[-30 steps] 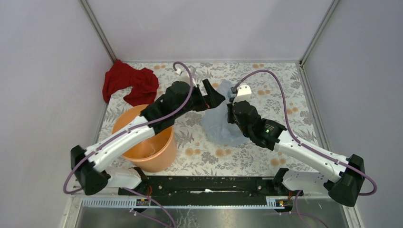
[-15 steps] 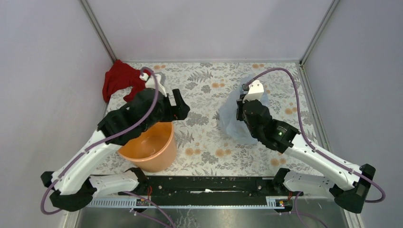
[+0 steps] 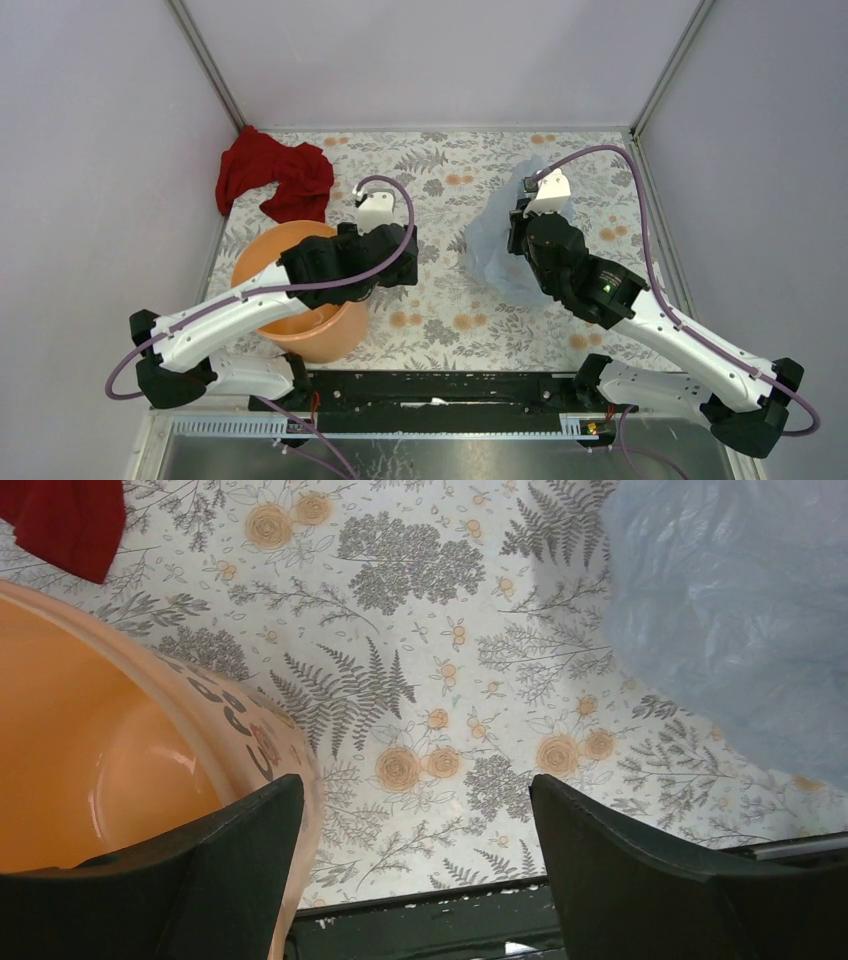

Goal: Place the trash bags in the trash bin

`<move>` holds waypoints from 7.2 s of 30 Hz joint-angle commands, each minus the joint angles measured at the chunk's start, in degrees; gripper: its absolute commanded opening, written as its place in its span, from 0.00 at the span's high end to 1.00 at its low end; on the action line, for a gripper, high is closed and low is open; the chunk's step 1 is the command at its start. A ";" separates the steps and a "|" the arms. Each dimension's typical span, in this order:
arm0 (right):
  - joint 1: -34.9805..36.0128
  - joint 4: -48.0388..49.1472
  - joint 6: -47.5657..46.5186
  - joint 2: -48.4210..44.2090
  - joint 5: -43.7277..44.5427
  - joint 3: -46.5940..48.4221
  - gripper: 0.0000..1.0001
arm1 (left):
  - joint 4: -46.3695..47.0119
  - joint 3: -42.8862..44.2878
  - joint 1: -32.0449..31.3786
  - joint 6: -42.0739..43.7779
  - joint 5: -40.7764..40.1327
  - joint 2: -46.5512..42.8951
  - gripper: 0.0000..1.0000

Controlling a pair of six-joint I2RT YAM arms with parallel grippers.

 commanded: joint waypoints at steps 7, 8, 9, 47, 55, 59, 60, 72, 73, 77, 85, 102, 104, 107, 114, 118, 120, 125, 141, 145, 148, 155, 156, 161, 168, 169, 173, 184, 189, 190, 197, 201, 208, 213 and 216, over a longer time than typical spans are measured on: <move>0.16 1.11 -0.86 -0.79 0.66 -0.81 1.00 | -4.76 4.07 -0.46 -2.16 -8.22 -7.51 0.12; 0.15 1.21 -0.92 -0.99 0.75 -0.98 1.00 | -7.30 4.04 -0.46 -3.68 -9.51 -7.57 0.12; 0.20 1.30 -1.07 -1.20 0.67 -1.10 1.00 | -9.50 3.66 -0.46 -5.07 -10.12 -7.61 0.12; 0.17 -12.04 -1.26 -9.77 -0.99 25.50 1.00 | 25.34 19.76 -3.88 21.35 12.85 25.70 0.94; 0.16 -9.62 -4.58 -7.53 -3.50 32.29 1.00 | 29.41 19.64 -3.88 24.81 19.51 20.77 0.29; 0.20 -5.63 -5.39 -3.94 -11.34 36.61 1.00 | 31.92 17.06 -3.88 27.81 22.96 12.75 0.16; 0.21 -4.69 -5.18 -2.60 -14.38 37.79 1.00 | 32.09 16.10 -3.88 28.33 22.36 10.24 0.15; 0.15 6.85 9.27 19.04 -46.39 53.24 1.00 | 20.84 0.10 -3.80 23.01 -5.59 -19.22 0.01; 0.19 8.65 10.92 19.56 -47.25 52.60 1.00 | 20.03 -0.81 -3.80 22.03 -6.10 -20.92 0.01; 0.21 14.94 13.81 17.39 -45.68 44.52 1.00 | 19.29 -4.83 -3.80 19.19 -6.56 -26.37 0.01; 0.16 8.52 11.74 9.60 -29.40 28.24 1.00 | 17.34 -4.11 -3.80 17.64 -6.36 -27.25 0.01; 0.13 -6.61 11.70 4.20 -28.94 24.88 1.00 | 11.78 15.20 6.13 17.43 5.98 -0.69 0.02; 0.10 -6.72 11.66 4.47 -29.63 24.77 1.00 | 17.63 11.00 11.14 18.00 13.82 -1.44 0.06; 0.13 -7.05 11.39 4.74 -30.54 24.97 1.00 | 25.29 5.18 14.58 18.13 20.98 -2.85 0.21; 0.11 -6.70 10.13 6.95 -32.20 25.67 1.00 | 32.51 -4.53 15.20 14.61 31.57 1.91 0.65; 0.13 -6.33 9.07 8.44 -32.15 24.47 1.00 | 35.55 -13.85 15.20 12.69 33.30 0.79 0.70; 0.13 -6.49 8.65 9.23 -32.30 23.67 1.00 | 34.69 -15.20 15.20 12.68 33.29 -0.66 0.69; 0.14 -6.89 6.20 9.32 -33.01 22.20 1.00 | 34.22 -12.59 15.22 16.63 35.08 -7.34 0.36; 0.17 -7.26 0.81 8.48 -43.67 22.09 1.00 | 32.52 11.12 32.25 20.13 46.11 1.25 0.09; 0.16 -6.79 1.07 8.93 -44.16 21.56 1.00 | 38.74 10.14 33.02 20.61 55.32 5.08 0.01; 0.16 -6.38 1.08 9.28 -44.36 21.37 1.00 | 43.91 5.23 33.03 18.99 63.59 6.00 0.02; 0.16 -3.41 1.62 10.88 -42.94 20.22 1.00 | 46.97 -11.97 33.04 15.23 60.98 -2.67 0.28; 0.16 -2.74 1.87 11.44 -42.91 19.96 1.00 | 47.05 -13.94 33.05 14.64 61.11 -3.44 0.29; 0.15 0.46 4.38 14.03 -40.03 17.24 1.00 | 45.21 -17.28 33.03 14.38 61.56 -5.02 0.27; 0.15 1.49 7.42 14.81 -35.89 13.39 1.00 | 33.50 -4.61 33.03 22.28 53.41 -6.73 0.01; 0.19 1.30 7.40 14.40 -34.59 13.37 1.00 | 30.92 -2.67 33.03 23.28 50.78 -7.12 0.01; 0.18 0.75 7.23 12.76 -32.05 13.51 1.00 | 23.37 -0.64 33.03 24.29 39.75 -11.03 0.01; 0.15 -0.83 9.90 10.76 -31.40 15.11 1.00 | 25.52 -17.14 33.03 15.14 42.71 -17.38 0.10; 0.16 -1.20 11.25 9.97 -32.38 15.81 1.00 | 35.32 -20.98 32.99 13.02 49.75 -13.06 0.31; 0.16 -1.20 11.79 9.90 -32.59 15.83 1.00 | 37.18 -21.13 32.96 12.88 50.92 -11.54 0.35; 0.16 0.55 15.80 9.42 -33.19 14.37 0.99 | 47.38 -15.67 32.56 12.18 56.73 -1.48 0.50; 0.15 -0.34 17.10 9.01 -30.79 14.12 0.99 | 42.23 -12.82 32.50 16.54 52.28 -2.56 0.29; 0.09 -0.06 16.58 8.43 -30.31 13.28 0.98 | 30.40 -11.10 32.50 22.50 50.11 -13.15 0.01; 0.20 1.64 13.43 8.58 -33.77 12.69 0.98 | 36.93 -5.83 32.05 12.63 61.76 -14.30 0.01; 0.14 1.83 12.86 9.17 -34.52 12.94 0.98 | 41.86 -2.86 28.06 5.17 58.49 -10.72 0.10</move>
